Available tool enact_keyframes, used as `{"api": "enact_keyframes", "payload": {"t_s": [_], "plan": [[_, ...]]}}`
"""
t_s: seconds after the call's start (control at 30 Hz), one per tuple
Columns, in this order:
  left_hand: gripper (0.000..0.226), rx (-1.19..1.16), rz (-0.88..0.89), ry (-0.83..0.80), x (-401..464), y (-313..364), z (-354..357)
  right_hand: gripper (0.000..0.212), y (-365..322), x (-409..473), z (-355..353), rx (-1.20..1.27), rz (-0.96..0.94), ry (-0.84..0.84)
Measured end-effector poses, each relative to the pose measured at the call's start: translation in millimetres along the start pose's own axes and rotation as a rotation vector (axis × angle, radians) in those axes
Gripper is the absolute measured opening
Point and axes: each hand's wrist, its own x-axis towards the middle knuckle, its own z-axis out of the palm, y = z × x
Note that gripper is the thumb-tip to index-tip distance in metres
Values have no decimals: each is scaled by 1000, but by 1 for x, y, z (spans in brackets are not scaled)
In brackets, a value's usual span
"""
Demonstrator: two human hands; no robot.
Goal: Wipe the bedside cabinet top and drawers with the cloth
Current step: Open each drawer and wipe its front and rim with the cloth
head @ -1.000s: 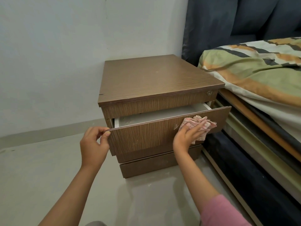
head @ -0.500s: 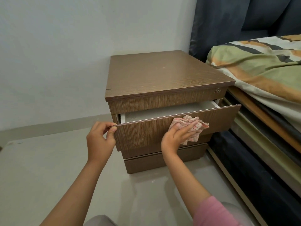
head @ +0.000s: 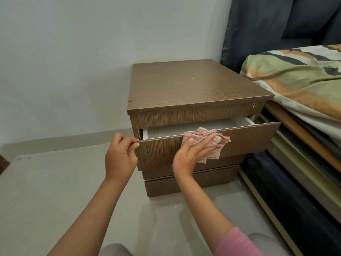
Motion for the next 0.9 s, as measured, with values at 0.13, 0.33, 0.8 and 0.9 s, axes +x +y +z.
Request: {"api": "enact_keyframes", "payload": {"t_s": [0.13,0.33,0.8,0.9], "plan": [[7,-21,-18,-21,1,0,0,68,20,-13,-1,-76,-34,-61],[7,-120,-99,-48,5,0,-2,68,23,9,-19,-78,11,39],[8,-254,-278,-42,2,3,0,69,25,-34,10,-120,-71,-87],[8,-259,-277,-28,1,4,1,69,31,-26,-1,-129,-43,-62]]}}
